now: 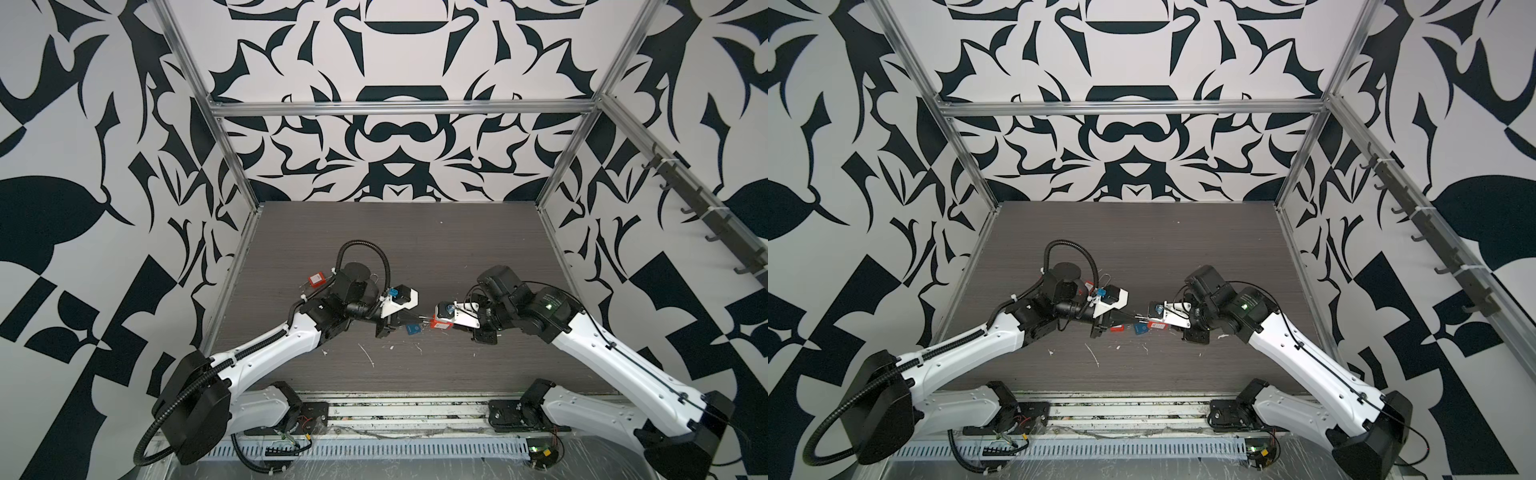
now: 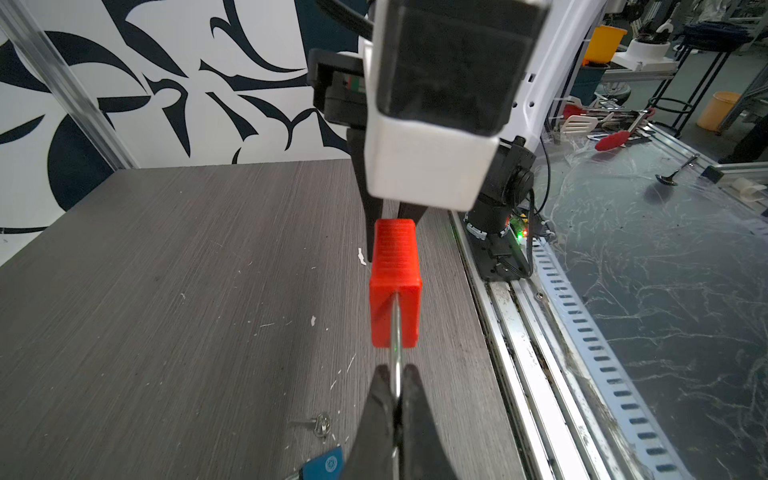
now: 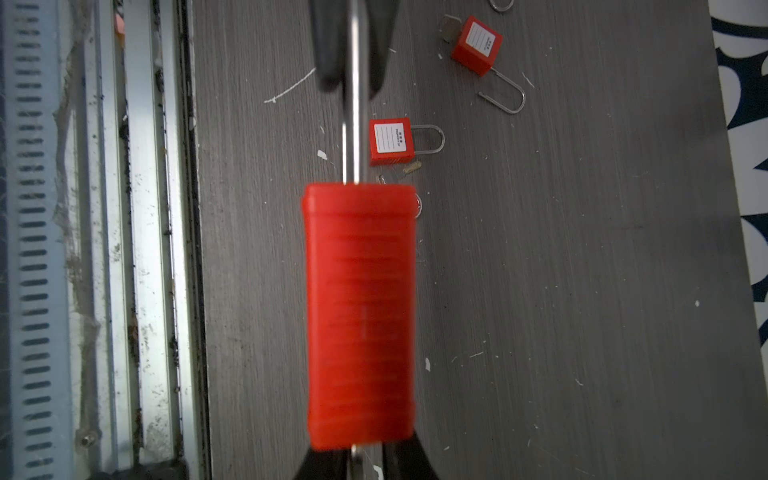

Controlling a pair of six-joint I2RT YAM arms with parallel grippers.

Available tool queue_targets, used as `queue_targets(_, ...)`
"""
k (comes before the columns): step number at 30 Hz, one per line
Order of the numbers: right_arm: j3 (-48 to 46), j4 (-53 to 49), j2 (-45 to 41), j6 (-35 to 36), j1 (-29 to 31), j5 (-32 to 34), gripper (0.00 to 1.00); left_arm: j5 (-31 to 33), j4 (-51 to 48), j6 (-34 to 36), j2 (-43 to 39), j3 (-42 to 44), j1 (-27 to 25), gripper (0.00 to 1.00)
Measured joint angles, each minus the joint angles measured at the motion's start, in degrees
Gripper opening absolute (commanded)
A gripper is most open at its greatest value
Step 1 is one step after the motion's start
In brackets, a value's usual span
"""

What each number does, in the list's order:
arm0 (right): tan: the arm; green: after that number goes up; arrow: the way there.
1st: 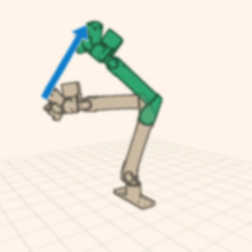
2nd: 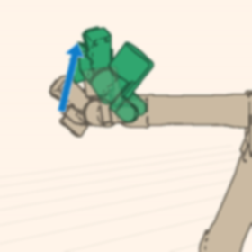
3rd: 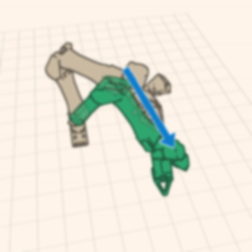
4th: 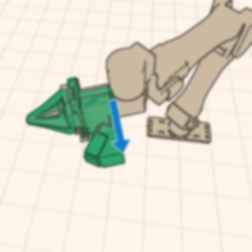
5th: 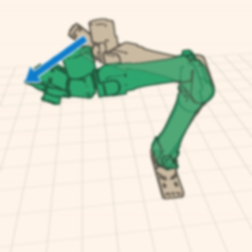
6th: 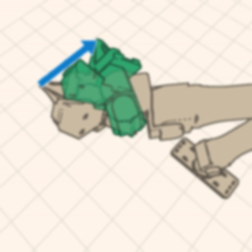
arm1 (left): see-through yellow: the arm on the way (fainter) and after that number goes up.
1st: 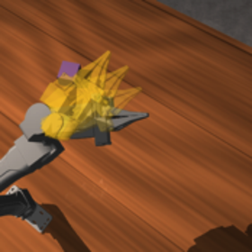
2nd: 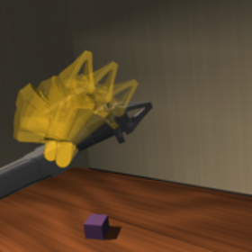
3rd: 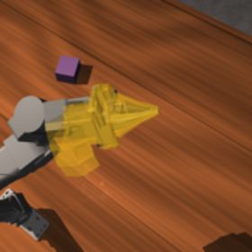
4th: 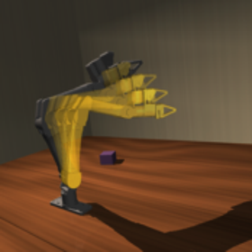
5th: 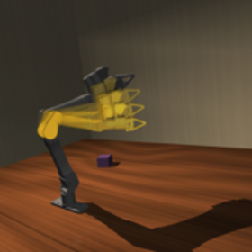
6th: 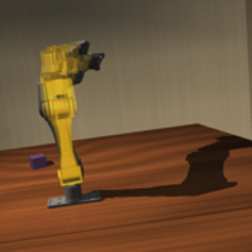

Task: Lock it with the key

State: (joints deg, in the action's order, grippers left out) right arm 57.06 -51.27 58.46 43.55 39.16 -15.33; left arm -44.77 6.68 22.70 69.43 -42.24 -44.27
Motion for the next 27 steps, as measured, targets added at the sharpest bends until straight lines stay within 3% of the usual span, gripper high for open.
queue_targets(9, 0.0, -0.5, 0.0, -1.1, 0.0, -1.9, 0.00, 0.2, -3.0, 3.8, 0.1, -1.4, 0.0, 0.00)
queue_targets(16, -2.5, 1.5, 0.0, -1.1, 0.0, -2.8, 0.00, 0.9, -7.3, 6.3, 0.0, -2.2, 0.5, 0.00)
queue_targets(27, -6.0, 9.6, -2.2, -1.0, -2.0, -7.7, 0.00, -1.8, -15.7, 11.9, -4.6, -2.6, 6.3, 0.00)
